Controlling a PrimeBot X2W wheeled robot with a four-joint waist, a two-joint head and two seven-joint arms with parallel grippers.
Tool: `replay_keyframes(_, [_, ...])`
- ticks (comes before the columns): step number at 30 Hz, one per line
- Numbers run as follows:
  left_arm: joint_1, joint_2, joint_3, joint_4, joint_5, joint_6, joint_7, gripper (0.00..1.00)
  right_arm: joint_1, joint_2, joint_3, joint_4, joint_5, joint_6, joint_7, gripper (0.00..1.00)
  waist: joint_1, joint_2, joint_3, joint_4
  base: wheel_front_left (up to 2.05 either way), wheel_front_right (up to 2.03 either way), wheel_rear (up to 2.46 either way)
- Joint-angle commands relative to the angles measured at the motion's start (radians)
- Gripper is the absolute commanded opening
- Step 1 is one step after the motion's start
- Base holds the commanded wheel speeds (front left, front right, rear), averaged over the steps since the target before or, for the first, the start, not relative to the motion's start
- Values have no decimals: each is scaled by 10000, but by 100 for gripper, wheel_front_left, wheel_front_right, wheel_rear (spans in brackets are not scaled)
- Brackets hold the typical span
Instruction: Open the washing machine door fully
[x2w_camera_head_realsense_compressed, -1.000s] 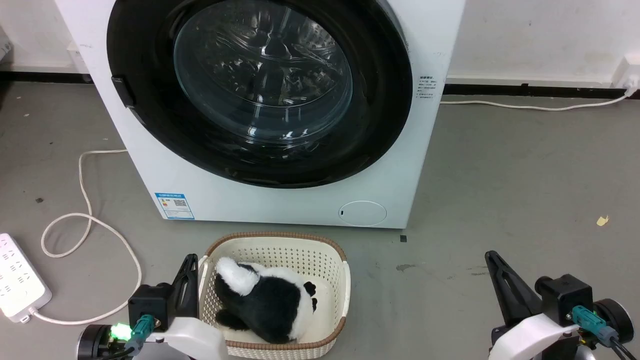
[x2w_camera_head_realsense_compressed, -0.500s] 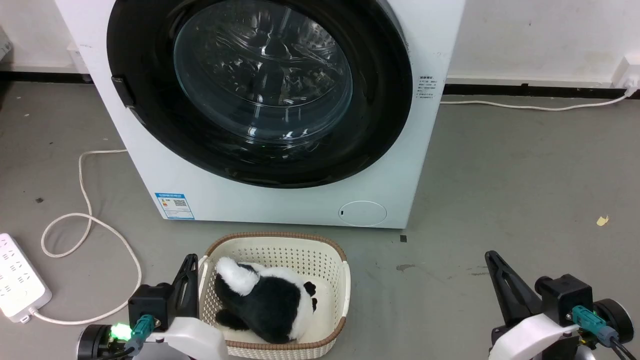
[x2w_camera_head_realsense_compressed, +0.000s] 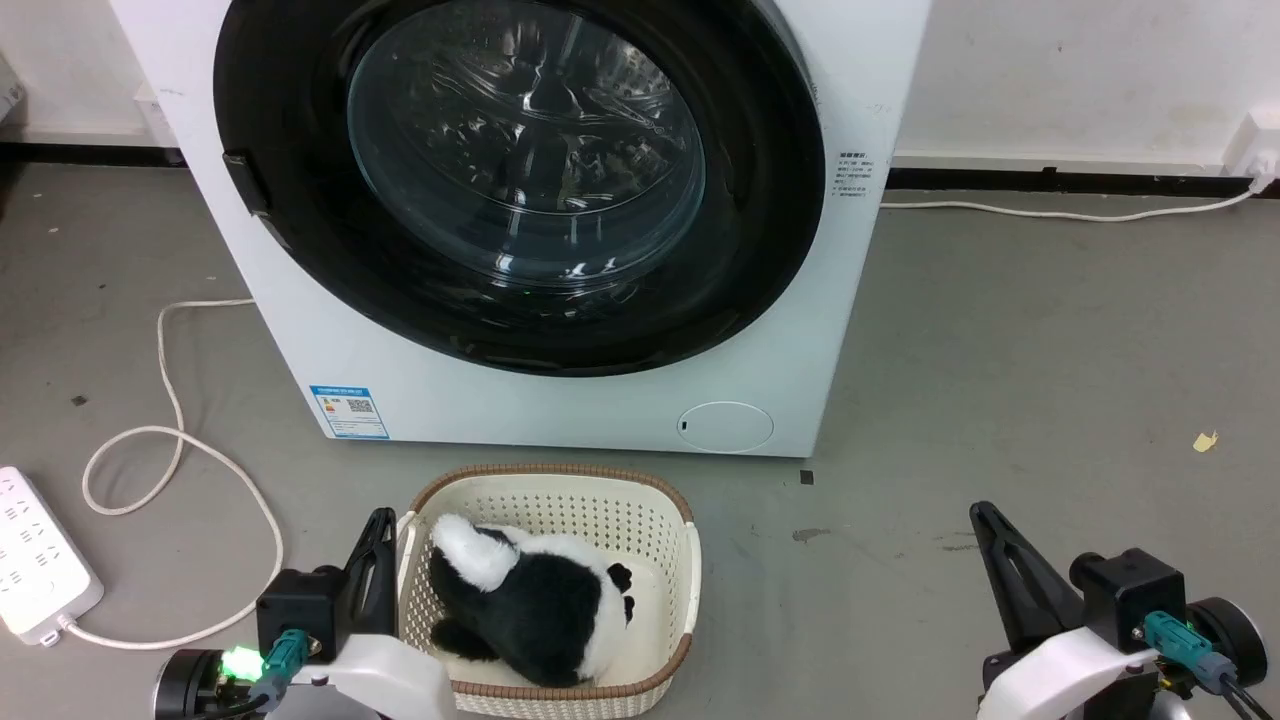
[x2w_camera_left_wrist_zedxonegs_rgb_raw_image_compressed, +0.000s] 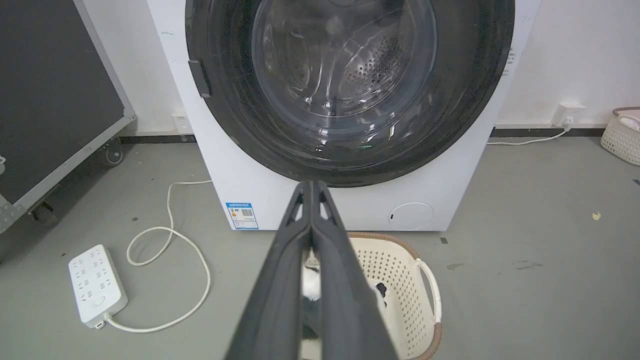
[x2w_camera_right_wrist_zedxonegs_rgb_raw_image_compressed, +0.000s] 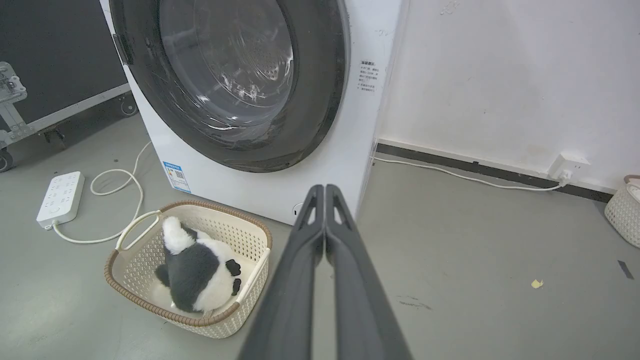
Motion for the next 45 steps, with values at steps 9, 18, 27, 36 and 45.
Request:
replay_keyframes(9, [15, -2, -17, 25, -26, 1, -72, 100, 31, 1, 9, 4, 92, 0, -71, 100, 0, 0, 3, -1, 0, 0, 0])
replay_keyframes(18, [31, -1, -90, 44, -48, 9, -260, 100, 82, 5, -37, -9, 214, -1, -260, 100, 0, 0, 53, 15, 0, 0, 0])
replay_keyframes(27, [-51, 0, -194, 5, -90, 38, -448, 100, 3, -33, -26, -101, 241, -2, -447, 100, 0, 0, 306, 130, 0, 0, 0])
replay_keyframes(36, [-274, 1, -337, -116, -161, 98, -636, 100, -498, -404, 1, -312, 462, -2, -427, 100, 0, 0, 777, 346, 0, 0, 0])
replay_keyframes(45, [-534, 3, -493, -246, -260, 193, -824, 100, -1467, -839, 20, -524, 980, -3, -172, 100, 0, 0, 1292, 592, 0, 0, 0])
